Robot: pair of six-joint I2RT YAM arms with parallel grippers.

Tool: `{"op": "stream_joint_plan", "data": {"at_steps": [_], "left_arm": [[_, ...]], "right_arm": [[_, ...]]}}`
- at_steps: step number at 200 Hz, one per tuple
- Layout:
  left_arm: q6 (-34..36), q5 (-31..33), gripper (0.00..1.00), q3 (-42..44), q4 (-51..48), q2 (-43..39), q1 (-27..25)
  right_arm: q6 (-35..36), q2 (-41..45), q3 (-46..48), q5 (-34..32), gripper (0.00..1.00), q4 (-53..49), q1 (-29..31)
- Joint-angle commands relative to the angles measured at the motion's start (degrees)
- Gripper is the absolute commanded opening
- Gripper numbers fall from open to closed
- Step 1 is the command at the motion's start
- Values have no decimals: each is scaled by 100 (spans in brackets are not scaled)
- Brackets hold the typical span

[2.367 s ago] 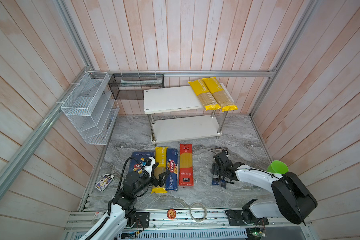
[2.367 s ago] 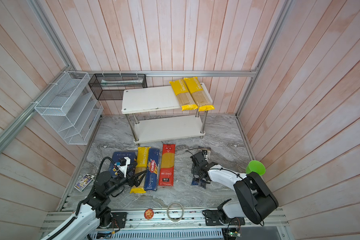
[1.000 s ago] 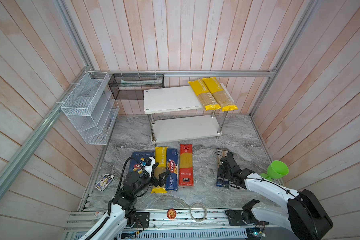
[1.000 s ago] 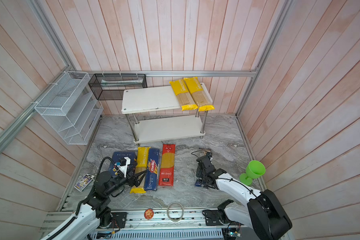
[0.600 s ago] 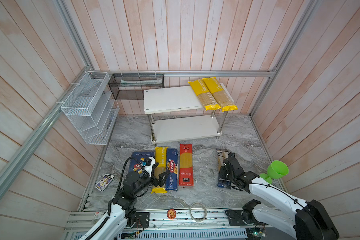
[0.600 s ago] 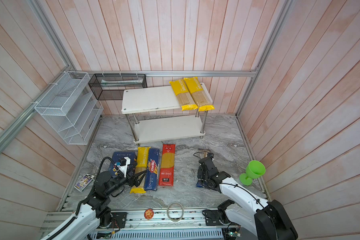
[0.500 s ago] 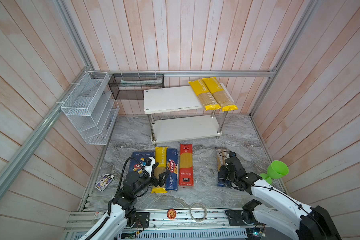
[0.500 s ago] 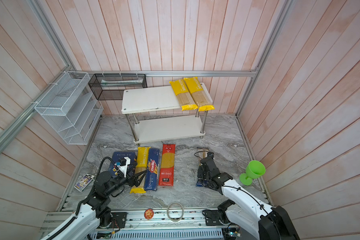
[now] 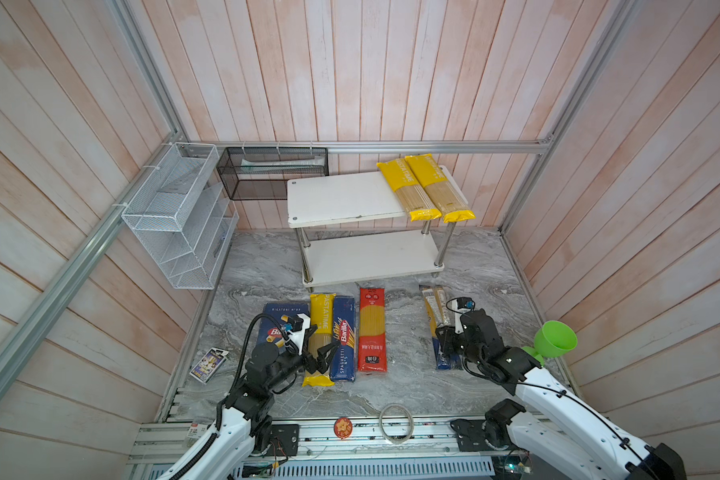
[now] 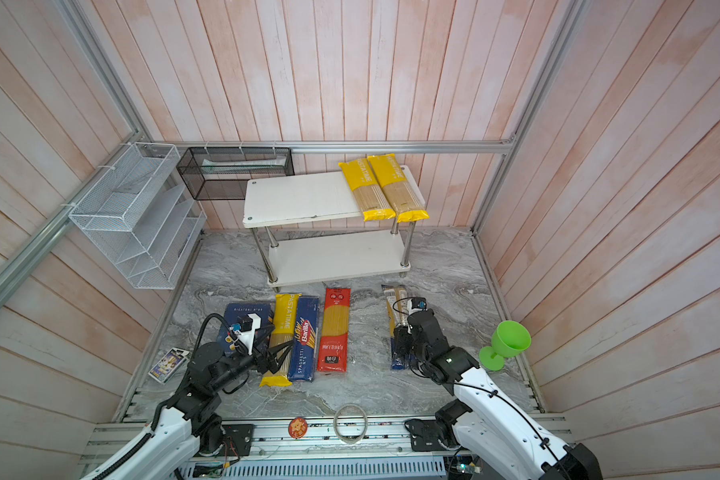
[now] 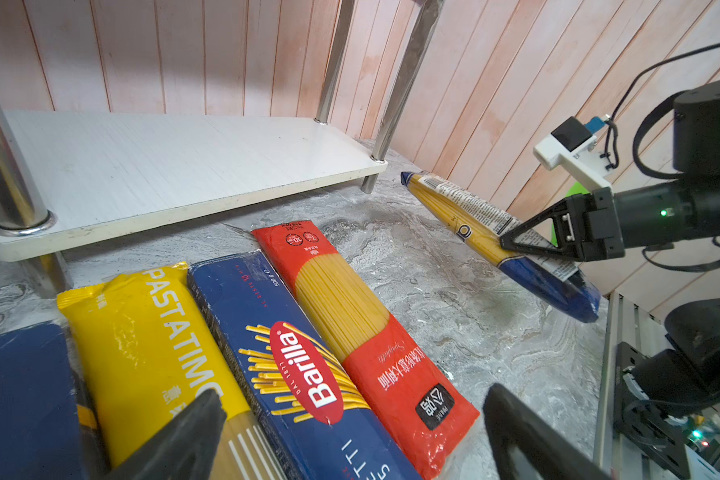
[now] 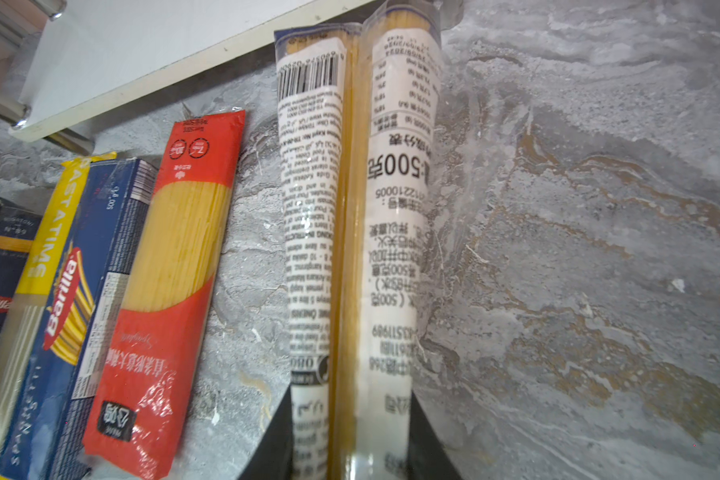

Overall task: Place and organize the pasta boxes and bags onto the shelf
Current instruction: 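Lift the spaghetti pack upright off the table with the right gripper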

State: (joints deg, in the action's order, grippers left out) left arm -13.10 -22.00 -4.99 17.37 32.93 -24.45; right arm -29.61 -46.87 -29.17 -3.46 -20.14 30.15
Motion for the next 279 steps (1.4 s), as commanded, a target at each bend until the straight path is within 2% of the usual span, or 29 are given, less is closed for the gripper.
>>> {"op": "stream_joint_plan", "data": {"at_steps": [1,114,279], "left_arm": [[48,51,100,-86,-14,-36,-34],[53,57,100,-85,-10,-13,-37],[46,71,100,-94,4,8,-45]], "right_arm": [[221,108,-657,282,16,335,78],[479,-3,-1882,847,15,-45,776],[847,-810,-3731,964,12,-60,1221]]}}
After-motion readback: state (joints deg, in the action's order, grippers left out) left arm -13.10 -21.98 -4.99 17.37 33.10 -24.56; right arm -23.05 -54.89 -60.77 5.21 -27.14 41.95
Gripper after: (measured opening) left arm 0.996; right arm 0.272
